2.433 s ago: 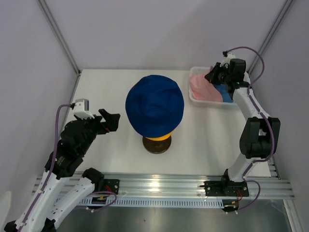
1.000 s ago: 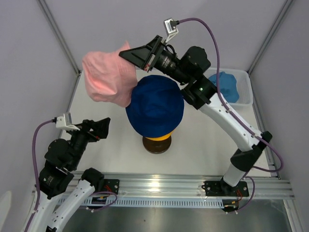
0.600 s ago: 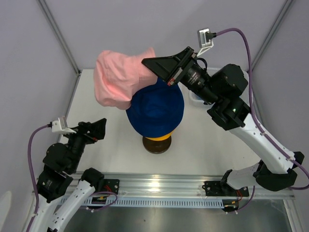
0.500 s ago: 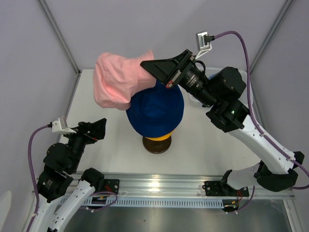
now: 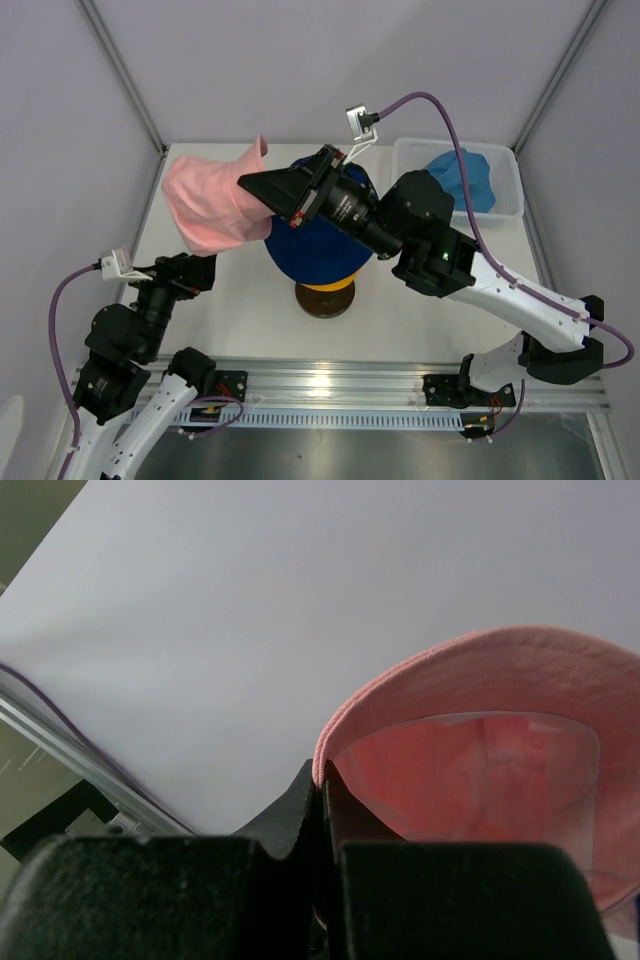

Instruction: Stack the hats

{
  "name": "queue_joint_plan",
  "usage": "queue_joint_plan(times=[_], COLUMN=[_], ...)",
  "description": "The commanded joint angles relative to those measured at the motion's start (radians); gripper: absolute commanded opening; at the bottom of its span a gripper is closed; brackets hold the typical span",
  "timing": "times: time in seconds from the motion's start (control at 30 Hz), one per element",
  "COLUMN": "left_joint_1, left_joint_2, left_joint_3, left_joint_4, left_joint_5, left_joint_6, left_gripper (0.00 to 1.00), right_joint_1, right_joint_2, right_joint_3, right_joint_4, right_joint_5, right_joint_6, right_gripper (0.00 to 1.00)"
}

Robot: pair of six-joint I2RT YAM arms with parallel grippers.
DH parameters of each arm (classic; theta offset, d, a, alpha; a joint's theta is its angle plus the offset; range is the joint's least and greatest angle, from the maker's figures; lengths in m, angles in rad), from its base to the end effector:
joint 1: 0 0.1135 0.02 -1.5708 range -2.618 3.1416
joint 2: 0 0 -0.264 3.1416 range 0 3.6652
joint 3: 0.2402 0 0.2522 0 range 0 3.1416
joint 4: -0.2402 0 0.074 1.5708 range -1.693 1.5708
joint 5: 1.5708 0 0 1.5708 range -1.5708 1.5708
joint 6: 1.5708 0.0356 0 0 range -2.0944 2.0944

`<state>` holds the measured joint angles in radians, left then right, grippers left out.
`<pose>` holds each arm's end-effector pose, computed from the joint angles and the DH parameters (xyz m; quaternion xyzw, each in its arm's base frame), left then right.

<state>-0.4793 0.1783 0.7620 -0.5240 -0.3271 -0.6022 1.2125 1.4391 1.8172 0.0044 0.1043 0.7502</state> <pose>0.0399 -0.0079 0.3518 -0.1598 0.6680 -0.2740 0.6732 0.1060 0.2725 0.5622 -0.0860 0.5541 0.6716 0.4843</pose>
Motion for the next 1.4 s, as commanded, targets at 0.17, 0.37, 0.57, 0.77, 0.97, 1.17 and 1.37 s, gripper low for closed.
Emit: queue_joint_plan(times=[0.17, 0.37, 0.57, 0.77, 0.97, 1.17, 1.37], left_joint_1=[0.004, 0.004, 0.004, 0.004, 0.004, 0.002, 0.002], left_joint_2=[-0.037, -0.074, -0.065, -0.030, 0.016, 0.053, 0.087], left_joint_3=[-0.009, -0.009, -0.012, -0.018, -0.020, -0.012, 0.017], left_joint_4=[0.028, 0.022, 0.018, 0.051, 0.059, 0.094, 0.148], left_joint_5=[0.031, 0.022, 0.023, 0.057, 0.077, 0.091, 0.095], left_joint_6=[-0.013, -0.013, -0.014, -0.027, -0.042, -0.051, -0.065], left_gripper=[0.99, 1.00, 0.99, 0.99, 0.99, 0.99, 1.00], right_joint_1=[0.123, 0.173, 0.173, 0.072, -0.080, -0.206, -0.303], right_joint_2=[0.036, 0.049, -0.074, -0.166, -0.278, -0.391, -0.477], right_joint_3=[0.071, 0.091, -0.064, -0.121, -0.199, -0.303, -0.458], right_joint_4=[0.069, 0.072, 0.183, 0.161, 0.103, 0.016, -0.044], right_joint_5=[0.211, 0.340, 0.486, 0.457, 0.434, 0.427, 0.407], right_joint_6=[-0.126, -0.258, -0.380, -0.413, -0.341, -0.269, -0.174], right_gripper=[0.00, 0.00, 0.00, 0.00, 0.00, 0.00, 0.00])
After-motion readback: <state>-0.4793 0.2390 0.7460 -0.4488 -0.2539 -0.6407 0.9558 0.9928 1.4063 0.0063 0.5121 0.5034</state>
